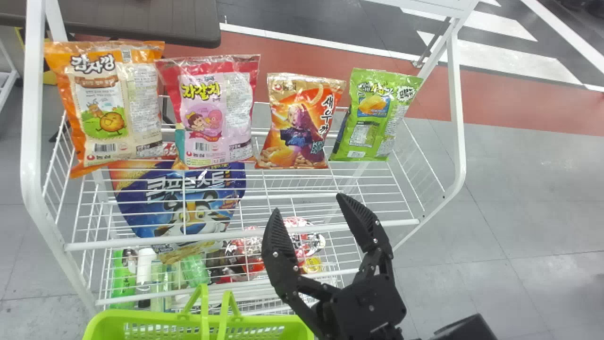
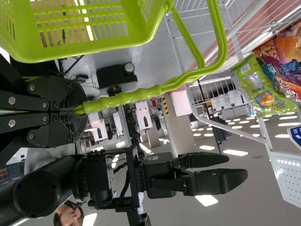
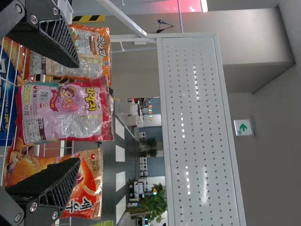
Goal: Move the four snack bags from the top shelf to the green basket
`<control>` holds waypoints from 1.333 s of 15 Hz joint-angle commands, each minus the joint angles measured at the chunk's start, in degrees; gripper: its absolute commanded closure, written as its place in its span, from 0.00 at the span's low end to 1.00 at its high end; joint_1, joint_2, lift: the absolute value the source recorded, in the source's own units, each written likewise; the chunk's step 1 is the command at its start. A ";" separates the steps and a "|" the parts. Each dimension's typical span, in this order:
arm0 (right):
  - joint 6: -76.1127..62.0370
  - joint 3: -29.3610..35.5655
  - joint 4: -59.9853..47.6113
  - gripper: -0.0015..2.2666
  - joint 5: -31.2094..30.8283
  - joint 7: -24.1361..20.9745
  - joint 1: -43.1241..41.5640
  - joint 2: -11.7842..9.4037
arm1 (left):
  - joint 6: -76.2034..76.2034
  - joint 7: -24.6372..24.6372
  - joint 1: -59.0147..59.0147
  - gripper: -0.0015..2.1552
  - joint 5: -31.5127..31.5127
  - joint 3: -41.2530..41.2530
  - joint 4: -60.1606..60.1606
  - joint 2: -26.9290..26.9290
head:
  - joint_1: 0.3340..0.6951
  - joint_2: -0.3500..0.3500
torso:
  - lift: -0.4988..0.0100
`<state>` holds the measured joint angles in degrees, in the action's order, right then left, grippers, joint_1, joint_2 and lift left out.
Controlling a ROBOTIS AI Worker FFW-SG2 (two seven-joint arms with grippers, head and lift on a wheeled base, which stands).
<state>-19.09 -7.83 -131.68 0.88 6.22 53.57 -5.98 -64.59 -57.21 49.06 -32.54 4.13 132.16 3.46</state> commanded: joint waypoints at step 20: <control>26.61 -6.23 7.67 0.05 2.02 -0.42 -24.04 0.88 | -0.06 0.43 -1.25 0.66 2.92 -4.75 1.08 1.73 | 1.00 0.05 | 0.98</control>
<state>-0.25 -11.92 -126.31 2.28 5.88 35.95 -5.26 -64.65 -56.77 48.12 -29.56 -0.32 133.56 4.71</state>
